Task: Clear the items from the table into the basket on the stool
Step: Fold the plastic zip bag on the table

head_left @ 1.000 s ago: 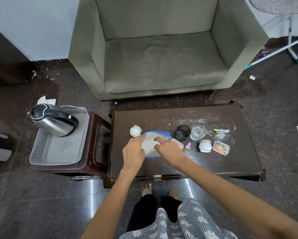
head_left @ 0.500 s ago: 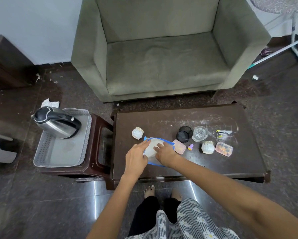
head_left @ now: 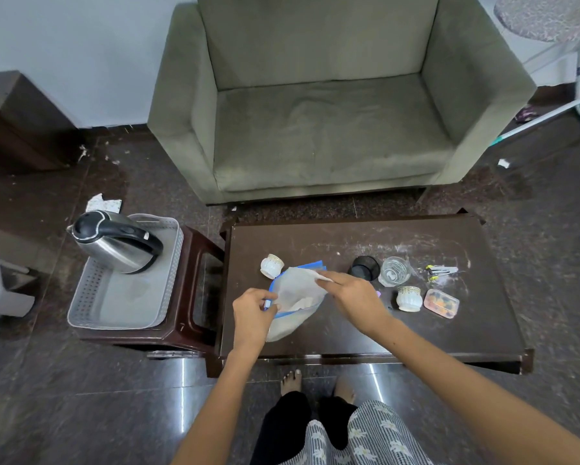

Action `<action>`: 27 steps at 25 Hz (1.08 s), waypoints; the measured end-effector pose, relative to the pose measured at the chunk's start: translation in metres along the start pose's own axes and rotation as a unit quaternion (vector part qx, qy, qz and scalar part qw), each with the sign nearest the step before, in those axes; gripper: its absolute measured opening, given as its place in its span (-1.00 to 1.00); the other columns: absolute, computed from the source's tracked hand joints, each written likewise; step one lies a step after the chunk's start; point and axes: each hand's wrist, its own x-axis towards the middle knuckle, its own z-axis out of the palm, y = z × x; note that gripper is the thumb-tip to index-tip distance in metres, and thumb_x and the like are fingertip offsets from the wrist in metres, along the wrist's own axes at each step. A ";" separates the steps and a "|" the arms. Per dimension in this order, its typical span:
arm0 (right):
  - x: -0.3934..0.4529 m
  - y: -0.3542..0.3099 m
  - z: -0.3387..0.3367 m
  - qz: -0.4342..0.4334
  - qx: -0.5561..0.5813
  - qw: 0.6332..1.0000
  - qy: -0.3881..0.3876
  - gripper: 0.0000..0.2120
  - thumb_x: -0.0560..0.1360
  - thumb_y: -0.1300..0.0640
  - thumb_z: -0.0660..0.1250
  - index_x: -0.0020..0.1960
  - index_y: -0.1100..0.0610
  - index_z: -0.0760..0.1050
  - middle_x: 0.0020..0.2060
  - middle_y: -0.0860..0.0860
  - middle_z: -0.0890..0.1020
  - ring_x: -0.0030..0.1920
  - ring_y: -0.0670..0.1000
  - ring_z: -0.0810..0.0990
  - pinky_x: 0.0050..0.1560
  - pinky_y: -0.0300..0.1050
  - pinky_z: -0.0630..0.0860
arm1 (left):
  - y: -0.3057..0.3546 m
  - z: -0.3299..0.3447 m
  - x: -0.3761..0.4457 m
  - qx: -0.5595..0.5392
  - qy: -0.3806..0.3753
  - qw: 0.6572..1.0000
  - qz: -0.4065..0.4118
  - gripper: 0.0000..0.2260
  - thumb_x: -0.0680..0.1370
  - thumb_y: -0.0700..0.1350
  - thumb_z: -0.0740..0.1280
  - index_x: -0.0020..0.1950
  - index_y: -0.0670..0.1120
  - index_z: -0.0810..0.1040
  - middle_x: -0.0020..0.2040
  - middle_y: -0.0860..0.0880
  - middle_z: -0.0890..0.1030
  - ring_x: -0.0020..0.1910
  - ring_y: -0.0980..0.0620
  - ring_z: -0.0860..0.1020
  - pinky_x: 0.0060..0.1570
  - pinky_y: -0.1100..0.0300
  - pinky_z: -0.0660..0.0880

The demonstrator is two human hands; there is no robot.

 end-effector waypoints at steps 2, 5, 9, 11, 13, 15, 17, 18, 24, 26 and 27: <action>-0.001 0.000 -0.004 0.017 -0.020 0.998 0.056 -0.36 0.03 0.49 0.46 0.08 0.14 0.61 0.18 -0.02 0.63 0.02 0.03 0.67 -0.25 -0.21 0.61 | 0.001 -0.002 0.001 -0.010 -0.001 1.000 0.002 -0.89 0.35 -0.31 0.48 -0.16 -0.18 0.68 -0.19 -0.05 0.61 -0.31 0.19 0.49 -0.29 0.54 0.36; 0.003 -0.001 -0.003 0.018 -0.055 0.996 0.066 -0.45 0.10 0.44 0.47 0.07 0.19 0.60 0.31 0.02 0.53 0.21 0.07 0.58 0.13 -0.04 0.57 | 0.003 -0.005 0.002 -0.025 -0.001 1.000 0.009 -0.89 0.33 -0.27 0.52 -0.17 -0.18 0.68 -0.24 0.00 0.57 -0.31 0.17 0.49 -0.28 0.56 0.37; 0.014 -0.009 0.010 0.025 -0.105 0.992 -0.059 -0.43 0.21 0.16 0.55 0.21 0.13 0.53 0.45 0.00 0.34 0.38 0.06 0.42 0.29 0.09 0.42 | 0.007 -0.006 0.001 -0.054 -0.061 0.997 0.016 -0.86 0.33 -0.23 0.53 -0.14 -0.14 0.68 -0.18 0.02 0.61 -0.24 0.11 0.56 -0.22 0.45 0.49; 0.022 -0.017 0.018 -0.020 -0.087 0.990 -0.109 -0.43 0.22 0.07 0.55 0.20 0.13 0.53 0.46 0.01 0.33 0.41 0.07 0.38 0.32 0.13 0.37 | 0.012 -0.006 -0.001 -0.051 -0.095 0.994 0.028 -0.85 0.34 -0.24 0.52 -0.11 -0.13 0.68 -0.16 0.03 0.63 -0.20 0.08 0.58 -0.18 0.36 0.55; 0.030 -0.024 0.023 -0.056 -0.067 0.989 -0.121 -0.51 0.14 0.05 0.59 0.03 0.11 0.61 0.28 0.01 0.55 0.28 0.04 0.52 0.25 0.11 0.45 | 0.017 -0.007 -0.004 -0.072 -0.106 0.991 0.035 -0.85 0.34 -0.28 0.50 -0.14 -0.10 0.67 -0.19 0.04 0.65 -0.20 0.04 0.60 -0.17 0.27 0.57; 0.036 -0.030 0.021 -0.065 -0.068 0.991 -0.091 -0.69 0.05 0.12 0.61 -0.24 0.05 0.64 -0.14 -0.03 0.70 -0.06 -0.01 0.68 0.11 0.01 0.56 | 0.020 -0.009 -0.008 -0.121 -0.097 0.988 0.025 -0.83 0.32 -0.29 0.51 -0.18 -0.08 0.61 -0.22 0.02 0.65 -0.22 0.04 0.60 -0.18 0.25 0.56; 0.039 -0.030 0.019 -0.063 -0.067 0.995 -0.044 -0.74 0.02 0.16 0.61 -0.40 0.01 0.57 -0.43 -0.09 0.60 -0.33 -0.06 0.63 0.02 -0.08 0.59 | 0.020 -0.013 -0.012 -0.172 -0.093 0.981 0.005 -0.73 0.28 -0.27 0.56 -0.13 -0.10 0.55 -0.21 0.01 0.64 -0.21 0.09 0.60 -0.16 0.28 0.57; 0.039 -0.029 0.019 -0.059 -0.068 0.996 -0.025 -0.74 0.00 0.16 0.61 -0.43 0.01 0.55 -0.49 -0.10 0.55 -0.40 -0.07 0.59 -0.01 -0.12 0.60 | 0.019 -0.015 -0.014 -0.192 -0.099 0.976 -0.006 -0.67 0.26 -0.26 0.57 -0.08 -0.11 0.54 -0.18 -0.01 0.65 -0.19 0.10 0.62 -0.14 0.28 0.57; 0.033 -0.019 0.023 0.031 0.031 0.999 -0.022 -0.77 0.13 0.22 0.57 -0.32 0.15 0.54 -0.42 0.05 0.58 -0.40 0.11 0.55 -0.25 -0.10 0.56 | 0.019 -0.017 -0.018 -0.213 -0.069 0.974 -0.016 -0.75 0.29 -0.32 0.53 -0.08 -0.14 0.63 -0.15 -0.09 0.68 -0.17 0.04 0.65 -0.12 0.30 0.58; 0.032 -0.018 0.021 0.076 0.057 0.995 -0.031 -0.84 0.26 0.20 0.52 -0.22 0.18 0.57 -0.31 0.09 0.63 -0.29 0.14 0.58 -0.26 -0.17 0.38 | 0.019 -0.017 -0.017 -0.209 -0.077 0.975 -0.010 -0.75 0.28 -0.35 0.53 -0.09 -0.14 0.65 -0.16 -0.09 0.69 -0.17 0.04 0.65 -0.12 0.28 0.59; 0.031 -0.017 0.020 0.088 0.059 0.994 -0.040 -0.86 0.31 0.18 0.49 -0.18 0.17 0.57 -0.25 0.09 0.64 -0.23 0.14 0.59 -0.25 -0.19 0.30 | 0.019 -0.017 -0.017 -0.211 -0.083 0.974 -0.008 -0.75 0.29 -0.36 0.52 -0.10 -0.14 0.66 -0.16 -0.09 0.69 -0.18 0.03 0.66 -0.12 0.28 0.58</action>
